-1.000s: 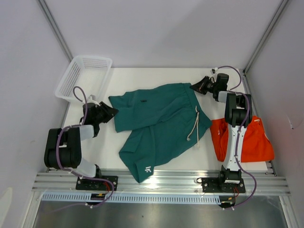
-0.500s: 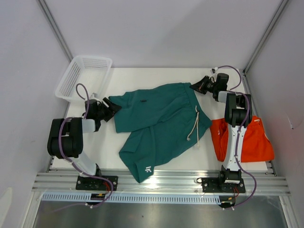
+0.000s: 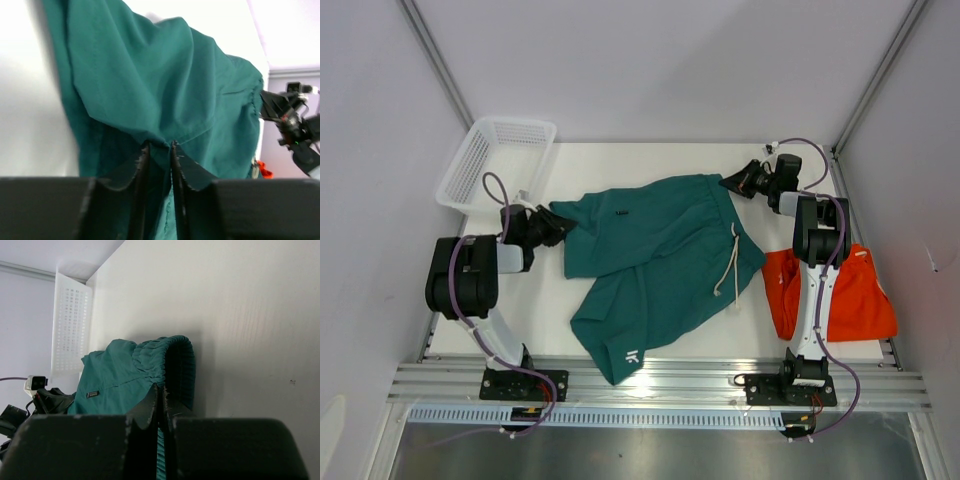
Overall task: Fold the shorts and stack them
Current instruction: Flatten the shorts out
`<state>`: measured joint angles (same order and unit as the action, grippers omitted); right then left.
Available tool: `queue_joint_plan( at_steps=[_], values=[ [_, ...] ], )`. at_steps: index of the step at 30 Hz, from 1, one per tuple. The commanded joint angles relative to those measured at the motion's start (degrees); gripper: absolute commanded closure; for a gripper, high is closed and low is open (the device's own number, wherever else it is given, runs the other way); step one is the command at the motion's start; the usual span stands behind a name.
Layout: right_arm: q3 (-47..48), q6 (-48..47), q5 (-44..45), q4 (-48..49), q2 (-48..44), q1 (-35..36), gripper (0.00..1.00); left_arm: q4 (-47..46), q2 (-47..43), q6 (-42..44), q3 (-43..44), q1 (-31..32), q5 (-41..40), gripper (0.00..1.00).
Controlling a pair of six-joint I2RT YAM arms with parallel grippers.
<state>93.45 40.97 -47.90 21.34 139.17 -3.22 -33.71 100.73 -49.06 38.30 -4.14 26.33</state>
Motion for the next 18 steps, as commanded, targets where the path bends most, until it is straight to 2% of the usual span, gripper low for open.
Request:
queue_joint_plan(
  at_steps=[1, 6, 9, 10, 15, 18],
  values=[
    [1.3, 0.0, -0.9, 1.7, -1.4, 0.1, 1.0, -6.3, 2.0, -2.5, 1.9, -0.3, 4.7, 0.76],
    [1.4, 0.0, -0.8, 1.4, -1.2, 0.1, 1.0, -7.2, 0.4, -1.6, 0.8, -0.3, 3.8, 0.79],
    [1.5, -0.1, -0.8, 1.4, -1.1, 0.1, 1.0, -7.8, -1.0, -1.1, 0.7, -0.3, 4.0, 0.9],
    [1.6, -0.3, -0.8, 1.2, -1.2, 0.1, 1.0, -8.6, -1.1, -1.2, 0.9, -0.5, 4.6, 1.0],
    [1.5, -0.4, -0.8, 1.0, -1.3, 0.1, 1.0, -9.4, -3.3, -1.7, 0.3, -1.5, 5.5, 1.0],
    [0.9, 0.3, -1.8, 1.7, -2.2, -0.1, 1.0, -8.3, -6.8, -0.7, -0.4, -4.3, 5.0, 1.0]
  ],
)
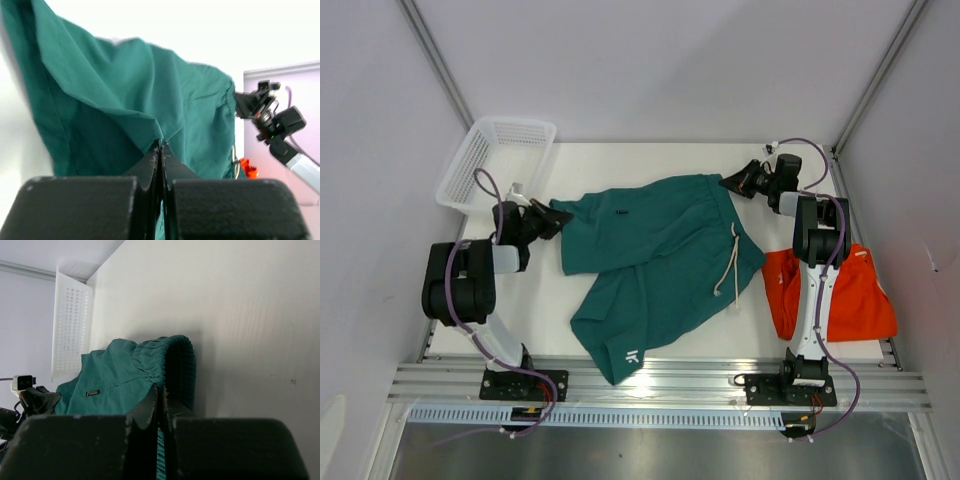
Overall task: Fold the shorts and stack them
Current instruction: Flatten the shorts out
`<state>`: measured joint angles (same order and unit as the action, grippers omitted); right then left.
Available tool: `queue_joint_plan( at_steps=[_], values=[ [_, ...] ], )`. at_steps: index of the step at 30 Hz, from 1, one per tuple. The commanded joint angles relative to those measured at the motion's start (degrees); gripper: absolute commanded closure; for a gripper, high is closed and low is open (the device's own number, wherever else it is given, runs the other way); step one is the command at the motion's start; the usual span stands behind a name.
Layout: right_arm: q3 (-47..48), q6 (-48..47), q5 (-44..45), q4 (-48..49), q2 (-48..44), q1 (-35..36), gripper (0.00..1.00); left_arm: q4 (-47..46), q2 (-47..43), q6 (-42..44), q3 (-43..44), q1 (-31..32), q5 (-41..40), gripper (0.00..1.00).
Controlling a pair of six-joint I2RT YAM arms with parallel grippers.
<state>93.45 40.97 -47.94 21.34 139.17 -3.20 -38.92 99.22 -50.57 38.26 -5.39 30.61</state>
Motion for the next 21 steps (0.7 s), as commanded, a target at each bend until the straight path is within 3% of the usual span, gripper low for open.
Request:
queue_joint_plan(
  at_steps=[1, 12, 21],
  values=[
    [0.5, 0.7, -1.8, 2.0, -2.7, -0.2, 1.0, -2.4, -6.3, 1.1, -0.4, -3.7, 0.7, 1.0],
    [-5.4, 4.3, -5.2, 7.2, -14.0, -2.0, 1.0, 8.0, -23.2, 5.9, 1.7, -6.7, -4.0, 1.0],
    [-7.1, 11.8, -7.9, 15.9, -19.6, -2.3, 1.0, 9.2, -34.6, 7.7, 0.5, -6.7, -9.3, 1.0]
  ],
)
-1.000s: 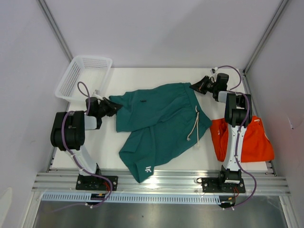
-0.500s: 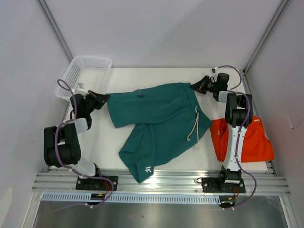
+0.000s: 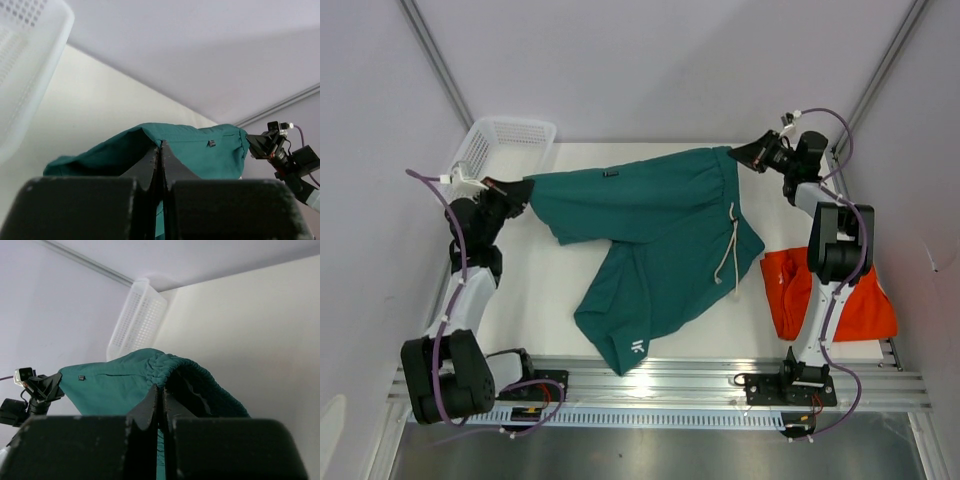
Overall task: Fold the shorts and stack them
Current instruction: Flatten the shorts out
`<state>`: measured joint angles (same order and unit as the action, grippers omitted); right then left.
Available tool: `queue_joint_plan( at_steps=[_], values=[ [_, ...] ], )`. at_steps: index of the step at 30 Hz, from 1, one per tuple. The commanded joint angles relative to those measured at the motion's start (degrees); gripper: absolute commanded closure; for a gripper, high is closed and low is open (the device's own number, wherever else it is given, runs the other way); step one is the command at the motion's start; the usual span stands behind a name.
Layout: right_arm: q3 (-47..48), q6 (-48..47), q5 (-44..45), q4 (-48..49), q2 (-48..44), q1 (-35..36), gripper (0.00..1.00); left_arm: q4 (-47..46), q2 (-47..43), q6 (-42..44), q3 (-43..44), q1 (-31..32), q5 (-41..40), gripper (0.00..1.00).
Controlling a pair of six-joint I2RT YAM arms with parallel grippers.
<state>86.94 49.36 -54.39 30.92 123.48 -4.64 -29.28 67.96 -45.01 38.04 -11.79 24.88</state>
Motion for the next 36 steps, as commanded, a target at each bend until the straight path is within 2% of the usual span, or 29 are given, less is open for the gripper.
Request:
queue_joint_plan(
  at_steps=[1, 10, 15, 19, 20, 22, 23, 26, 30, 33, 36],
  values=[
    [-0.6, 3.5, -1.5, 6.3, -4.5, -0.9, 1.0, 0.4, -3.8, 2.2, 0.9, -0.3, -3.9, 1.0],
    [-2.2, 4.7, -1.8, 5.0, -12.5, -2.2, 1.0, 5.2, -10.0, 1.2, 5.4, -0.5, -4.7, 1.0],
    [-4.1, 6.1, -2.3, 5.5, -18.8, -2.4, 1.0, 13.3, -15.4, 1.3, 11.4, -0.6, -4.5, 1.0],
    [-6.2, 6.6, -2.3, 4.7, -28.9, -2.9, 1.0, 22.6, -19.9, 2.0, 17.8, -0.5, -4.8, 1.0],
    [-6.4, 6.6, -2.5, 3.4, -30.8, -3.2, 1.0, 24.9, -20.8, 2.2, 22.0, -0.6, -4.8, 1.0],
    [-7.2, 5.5, -2.6, 1.3, -35.1, -3.8, 1.0, 31.1, -22.9, 3.0, 25.0, -0.6, -4.6, 1.0],
    [-7.4, 4.9, -2.3, -1.9, -39.7, -3.9, 1.0, 33.2, -23.5, 3.2, 30.2, -0.6, -4.5, 1.0],
    [-7.4, 0.9, -1.8, -8.9, -47.2, -4.1, 1.0, 39.1, -26.2, 3.5, 36.4, -0.6, -3.8, 1.0],
    [-7.1, -5.0, 2.3, -19.0, -62.9, -4.1, 1.0, 45.3, -30.3, 4.2, 47.0, -0.6, -3.3, 1.0],
    [-4.7, -8.5, 3.8, -25.5, -70.4, -4.1, 1.0, 49.0, -34.0, 5.3, 50.8, -0.6, -5.2, 1.0],
    [-0.2, -10.4, 4.3, -31.9, -73.2, -4.1, 1.0, 52.6, -34.1, 5.7, 56.0, -0.6, -5.1, 1.0]
  ],
)
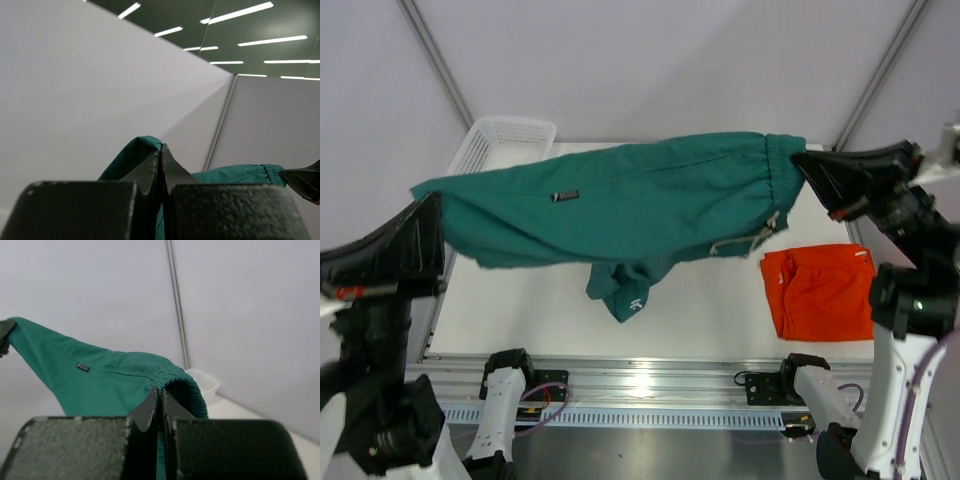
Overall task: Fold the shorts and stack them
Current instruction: Flatten the shorts out
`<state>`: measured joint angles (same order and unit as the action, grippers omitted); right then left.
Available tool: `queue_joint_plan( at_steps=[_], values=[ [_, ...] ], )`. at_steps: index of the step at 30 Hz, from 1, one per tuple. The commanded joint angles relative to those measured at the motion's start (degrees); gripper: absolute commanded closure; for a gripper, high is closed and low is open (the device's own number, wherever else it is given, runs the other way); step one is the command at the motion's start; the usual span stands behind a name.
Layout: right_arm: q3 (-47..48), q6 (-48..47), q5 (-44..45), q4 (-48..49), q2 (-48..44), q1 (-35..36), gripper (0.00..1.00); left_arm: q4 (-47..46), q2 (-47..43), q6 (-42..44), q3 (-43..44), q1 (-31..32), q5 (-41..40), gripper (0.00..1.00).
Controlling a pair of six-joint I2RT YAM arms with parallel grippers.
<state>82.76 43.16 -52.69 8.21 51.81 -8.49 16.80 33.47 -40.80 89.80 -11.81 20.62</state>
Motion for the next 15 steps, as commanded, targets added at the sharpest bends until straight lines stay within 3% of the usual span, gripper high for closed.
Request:
queue_joint_plan(
  at_steps=[1, 6, 9, 14, 15],
  values=[
    [5.4, -4.8, 3.5, -11.8, -2.0, -0.3, 1.0, 7.4, 1.3, 1.2, 5.2, -0.6, -0.2, 1.0],
    [10.0, -3.9, 4.5, -15.9, 2.1, -0.3, 1.0, 5.7, 5.7, -1.0, 6.5, -0.5, 2.2, 1.0],
    [10.4, -1.0, 4.5, -15.4, 9.4, -0.3, 1.0, 4.7, 11.4, -1.6, 4.1, -0.6, 2.8, 1.0],
    [3.7, 2.3, 5.7, -9.5, 18.5, -1.0, 1.0, -7.5, 15.5, -3.6, -15.1, -0.6, 1.6, 1.0],
    [2.0, 2.3, 6.8, -8.8, 20.6, -1.1, 1.0, -9.8, 15.6, -4.2, -23.4, -0.6, 1.1, 1.0]
  ],
)
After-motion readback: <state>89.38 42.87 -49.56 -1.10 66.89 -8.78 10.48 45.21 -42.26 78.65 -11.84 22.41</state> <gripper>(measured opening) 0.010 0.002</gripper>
